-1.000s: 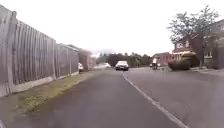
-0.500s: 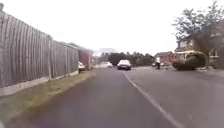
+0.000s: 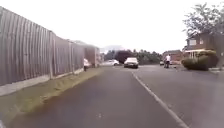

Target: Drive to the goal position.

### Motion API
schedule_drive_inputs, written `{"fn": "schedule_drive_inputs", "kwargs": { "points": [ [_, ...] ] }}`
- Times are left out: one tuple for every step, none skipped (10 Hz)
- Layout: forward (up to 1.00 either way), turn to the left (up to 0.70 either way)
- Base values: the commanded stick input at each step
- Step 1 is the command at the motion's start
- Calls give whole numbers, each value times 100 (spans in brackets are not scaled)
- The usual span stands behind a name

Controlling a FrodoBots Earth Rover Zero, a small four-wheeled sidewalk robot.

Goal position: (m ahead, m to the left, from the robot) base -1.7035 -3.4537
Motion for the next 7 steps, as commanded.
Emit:
{"fn": "schedule_drive_inputs", "kwargs": {
  "points": [
    [100,0],
    [100,0],
    [100,0],
    [100,0],
    [100,0],
    [100,0],
    [100,0]
  ]
}}
